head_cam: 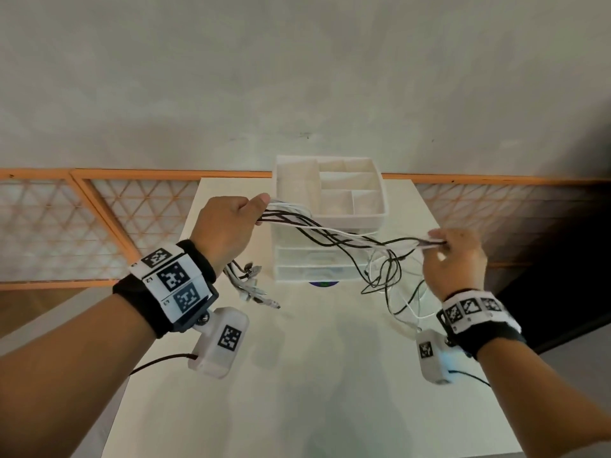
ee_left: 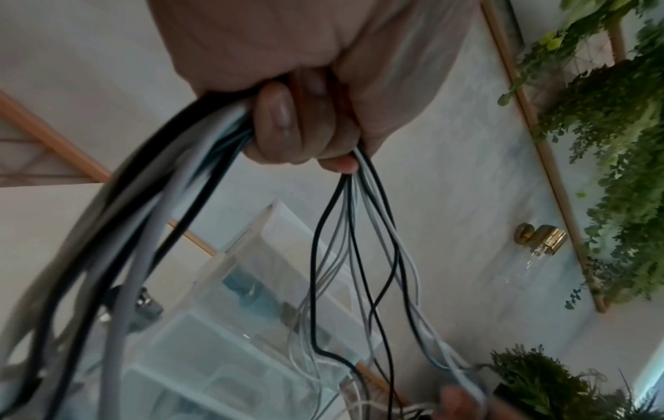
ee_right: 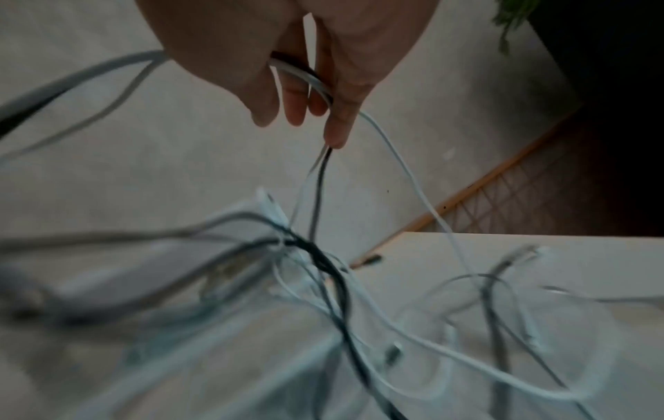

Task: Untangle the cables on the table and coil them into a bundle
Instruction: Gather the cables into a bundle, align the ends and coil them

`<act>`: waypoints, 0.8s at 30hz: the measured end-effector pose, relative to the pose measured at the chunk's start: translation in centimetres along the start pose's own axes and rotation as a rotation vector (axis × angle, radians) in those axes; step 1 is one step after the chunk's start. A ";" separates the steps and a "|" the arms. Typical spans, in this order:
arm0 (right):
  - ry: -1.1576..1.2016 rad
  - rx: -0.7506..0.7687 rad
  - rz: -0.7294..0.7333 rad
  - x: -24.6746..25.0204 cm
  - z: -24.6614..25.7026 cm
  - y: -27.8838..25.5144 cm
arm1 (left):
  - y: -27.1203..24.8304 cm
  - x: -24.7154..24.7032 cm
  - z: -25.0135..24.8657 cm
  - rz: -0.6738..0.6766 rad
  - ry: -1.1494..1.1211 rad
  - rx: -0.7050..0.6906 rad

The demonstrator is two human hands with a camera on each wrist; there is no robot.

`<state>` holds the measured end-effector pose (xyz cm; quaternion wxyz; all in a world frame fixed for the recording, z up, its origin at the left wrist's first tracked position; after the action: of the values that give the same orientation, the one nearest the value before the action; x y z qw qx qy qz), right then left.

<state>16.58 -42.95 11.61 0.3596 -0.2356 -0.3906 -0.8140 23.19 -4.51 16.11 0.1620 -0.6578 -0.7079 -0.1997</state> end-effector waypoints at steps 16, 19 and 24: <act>0.206 0.424 0.557 -7.4 17.7 -4.8 | -3.3 -5.5 -4.4 0.266 -0.043 -0.173; 0.093 0.219 0.594 -8.7 13.1 -2.7 | -3.3 -4.4 -3.5 0.275 -0.089 -0.151; 0.069 0.057 0.339 -4.8 7.4 1.5 | -3.6 -3.2 2.1 0.278 -0.102 -0.038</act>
<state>21.52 -35.78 13.45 0.5117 -0.2597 -0.3556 -0.7378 19.96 -6.40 12.47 0.1396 -0.7616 -0.6135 -0.1553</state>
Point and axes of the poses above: each hand's wrist, its own y-axis towards the middle knuckle, its own x-axis out of the back of the hand, z = x × y, the point moved 10 cm from there along y, towards the middle knuckle, and after that the axes turned 1 degree about x, right-handed, at the moved point
